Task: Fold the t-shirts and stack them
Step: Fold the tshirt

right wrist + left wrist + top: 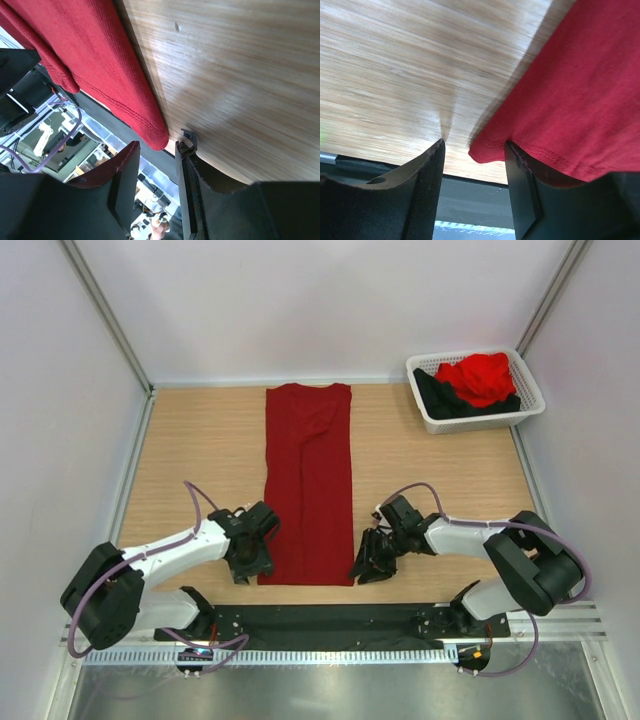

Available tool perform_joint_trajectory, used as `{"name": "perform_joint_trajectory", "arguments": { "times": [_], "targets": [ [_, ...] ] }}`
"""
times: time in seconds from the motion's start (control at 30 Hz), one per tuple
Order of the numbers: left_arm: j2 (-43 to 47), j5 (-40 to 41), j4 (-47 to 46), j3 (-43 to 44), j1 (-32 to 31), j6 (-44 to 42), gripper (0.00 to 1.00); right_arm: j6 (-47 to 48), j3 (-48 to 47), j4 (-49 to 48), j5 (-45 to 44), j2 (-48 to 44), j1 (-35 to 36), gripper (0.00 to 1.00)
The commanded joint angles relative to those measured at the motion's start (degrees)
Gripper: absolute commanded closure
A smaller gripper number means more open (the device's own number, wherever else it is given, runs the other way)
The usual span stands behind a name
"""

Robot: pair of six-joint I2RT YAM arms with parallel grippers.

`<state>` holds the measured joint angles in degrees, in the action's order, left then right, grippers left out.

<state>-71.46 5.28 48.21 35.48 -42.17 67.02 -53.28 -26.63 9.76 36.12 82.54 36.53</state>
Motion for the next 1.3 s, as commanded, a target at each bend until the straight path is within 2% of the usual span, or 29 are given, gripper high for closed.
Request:
{"name": "perform_joint_trajectory", "arguments": {
  "times": [0.0,0.3,0.4,0.53,0.63,0.73,0.77,0.8,0.83,0.97,1.27],
  "targets": [
    [0.1,-0.4,-2.0,-1.2,0.3,0.4,0.48,0.0,1.1,1.4,-8.2,1.9,1.0,0.57],
    [-3.6,0.3,-4.3,-1.9,0.3,-0.5,0.67,-0.4,1.8,0.4,-9.8,3.3,2.0,0.57],
    [-4.0,0.3,-4.2,-1.5,0.3,-1.0,0.79,-0.5,1.8,0.1,-9.9,3.9,2.1,0.57],
    [-3.2,-0.2,-4.0,-2.1,0.3,-0.8,0.87,-1.3,2.4,-0.4,-11.0,3.1,2.3,0.59],
    [-1.5,-0.8,-3.7,-2.9,0.3,-0.3,0.92,-1.8,2.6,-0.4,-11.6,2.5,2.4,0.69],
    [0.5,-1.9,-3.6,-4.0,0.3,0.7,0.98,-1.8,2.8,-0.4,-11.8,2.1,2.6,0.83],
    [1.0,-2.4,-3.6,-4.4,0.3,1.1,1.00,-1.8,3.0,-0.2,-11.8,1.9,2.6,0.93],
    [1.8,-3.2,-3.5,-5.0,0.3,1.3,1.00,-1.7,3.2,-0.3,-11.7,1.9,2.6,0.98],
    [2.2,-3.8,-3.5,-5.2,0.2,1.7,1.00,-1.6,3.3,-0.1,-11.2,1.6,2.8,0.99],
    [3.7,-6.8,-2.9,-5.9,0.1,2.8,1.00,-1.2,3.1,0.6,-10.6,-1.4,3.8,0.99],
    [10.1,-6.1,1.5,-7.1,-0.7,4.3,1.00,-3.9,5.8,3.8,-12.5,-8.3,3.9,0.99]
  ]
}}
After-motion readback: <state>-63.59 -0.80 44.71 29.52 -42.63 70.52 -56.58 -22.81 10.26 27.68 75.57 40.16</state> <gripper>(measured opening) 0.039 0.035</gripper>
